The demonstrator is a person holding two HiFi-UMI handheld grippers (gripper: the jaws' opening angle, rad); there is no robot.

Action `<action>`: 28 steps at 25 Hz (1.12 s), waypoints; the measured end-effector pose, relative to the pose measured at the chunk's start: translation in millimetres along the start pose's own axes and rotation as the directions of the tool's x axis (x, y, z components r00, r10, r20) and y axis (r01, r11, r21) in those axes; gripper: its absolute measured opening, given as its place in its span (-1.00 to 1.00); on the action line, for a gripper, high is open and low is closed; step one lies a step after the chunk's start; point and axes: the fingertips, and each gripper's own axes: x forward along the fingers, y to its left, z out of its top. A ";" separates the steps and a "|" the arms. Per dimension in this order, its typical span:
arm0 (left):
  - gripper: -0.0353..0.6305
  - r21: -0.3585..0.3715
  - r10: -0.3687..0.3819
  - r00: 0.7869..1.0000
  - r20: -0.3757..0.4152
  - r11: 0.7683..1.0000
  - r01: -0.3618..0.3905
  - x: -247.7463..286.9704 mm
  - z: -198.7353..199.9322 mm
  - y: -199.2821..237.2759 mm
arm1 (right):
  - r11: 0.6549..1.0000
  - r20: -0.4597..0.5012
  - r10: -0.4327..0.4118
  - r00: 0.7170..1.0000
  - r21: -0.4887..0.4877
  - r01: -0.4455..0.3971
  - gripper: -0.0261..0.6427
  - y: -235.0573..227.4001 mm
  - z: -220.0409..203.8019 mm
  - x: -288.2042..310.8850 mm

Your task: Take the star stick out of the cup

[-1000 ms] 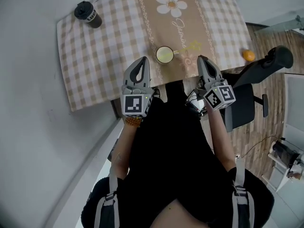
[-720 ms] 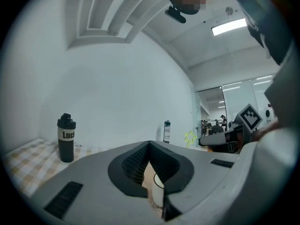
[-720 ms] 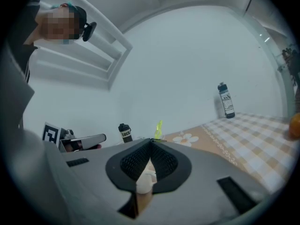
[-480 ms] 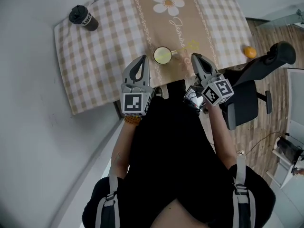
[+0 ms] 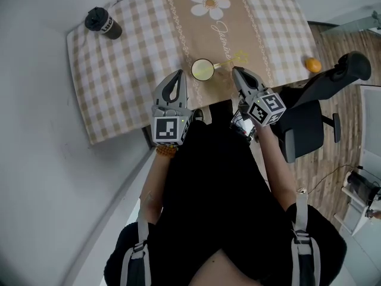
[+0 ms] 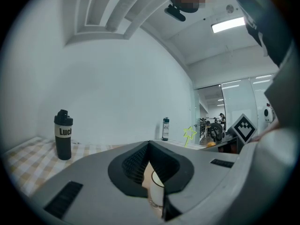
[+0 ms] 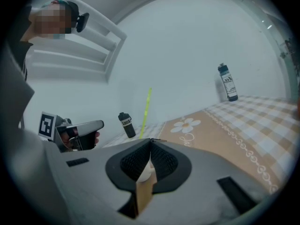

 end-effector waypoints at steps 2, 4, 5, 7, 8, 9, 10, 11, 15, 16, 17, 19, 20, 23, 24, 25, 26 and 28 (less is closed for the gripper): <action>-0.89 0.002 -0.003 1.000 0.001 1.000 0.003 0.6 0.9 -1.2 | 1.000 -0.011 0.002 1.000 0.001 -0.002 -0.90 0.1 -4.9 2.5; -0.89 -0.001 -0.009 1.000 0.002 1.000 0.009 0.5 -0.7 -2.5 | 1.000 -0.020 0.004 1.000 0.003 -0.004 -0.90 0.8 -9.7 4.8; -0.89 -0.003 -0.010 1.000 0.001 1.000 0.010 0.2 -2.2 -3.0 | 1.000 -0.025 0.006 1.000 0.005 -0.006 -0.90 1.0 -12.2 6.1; -0.89 -0.004 -0.009 1.000 -0.003 1.000 0.009 -0.5 -4.1 -3.1 | 1.000 -0.037 0.015 0.999 0.019 -0.014 -0.80 1.6 -17.3 9.2; -0.89 -0.003 -0.006 1.000 -0.005 1.000 0.006 -1.0 -4.2 -2.6 | 0.999 -0.043 0.023 0.999 0.029 -0.022 -0.71 2.4 -19.4 11.1; -0.89 -0.002 -0.002 1.000 -0.007 1.000 0.002 -1.3 -4.3 -1.9 | 0.999 -0.047 0.031 0.998 0.039 -0.029 -0.68 3.5 -21.0 13.0; -0.89 -0.001 0.000 1.000 -0.008 1.000 0.000 -1.6 -4.4 -1.3 | 0.998 -0.049 0.038 0.998 0.045 -0.035 -0.68 4.7 -21.9 14.6; -0.89 0.000 0.002 1.000 -0.010 1.000 -0.002 -1.9 -4.4 -0.7 | 0.998 -0.051 0.043 0.998 0.047 -0.040 -0.68 6.2 -22.6 16.1; -0.89 -0.005 0.003 1.000 -0.008 1.000 -0.003 -3.1 -6.5 -0.2 | 0.997 -0.051 0.070 0.996 0.046 -0.067 -0.68 13.1 -23.8 22.3; -0.89 -0.006 0.003 1.000 -0.008 1.000 -0.003 -3.1 -6.7 -0.3 | 0.996 -0.050 0.077 0.996 0.049 -0.074 -0.68 14.4 -23.8 23.8; -0.89 -0.005 0.004 1.000 -0.009 1.000 -0.004 -3.0 -6.6 -0.4 | 0.995 -0.050 0.083 0.995 0.052 -0.081 -0.68 15.3 -23.7 25.2; -0.89 -0.004 0.006 1.000 -0.011 1.000 -0.006 -3.0 -6.5 0.0 | 0.995 -0.052 0.092 0.994 0.054 -0.089 -0.68 16.5 -23.8 28.1; -0.89 -0.004 0.007 1.000 -0.012 1.000 -0.007 -3.2 -6.5 0.5 | 0.994 -0.053 0.096 0.994 0.054 -0.093 -0.68 17.4 -23.9 29.5; -0.89 -0.002 0.009 1.000 -0.013 1.000 -0.009 -4.1 -6.7 1.1 | 0.991 -0.056 0.120 0.991 0.061 -0.117 -0.58 22.1 -24.6 32.3; -0.89 -0.003 0.009 1.000 -0.012 1.000 -0.009 -4.1 -7.2 1.0 | 0.990 -0.057 0.128 0.990 0.064 -0.125 -0.57 23.6 -25.0 33.0; -0.89 -0.004 0.009 1.000 -0.011 1.000 -0.009 -4.0 -7.7 1.0 | 0.990 -0.058 0.133 0.989 0.065 -0.129 -0.57 24.5 -25.2 33.9; -0.89 -0.004 0.009 1.000 -0.011 1.000 -0.009 -3.8 -8.0 1.1 | 0.989 -0.059 0.134 0.989 0.066 -0.131 -0.57 25.0 -25.2 35.0; -0.89 -0.004 0.009 1.000 -0.013 1.000 -0.010 -3.0 -8.1 1.1 | 0.989 -0.059 0.136 0.989 0.070 -0.132 -0.57 25.2 -24.3 38.0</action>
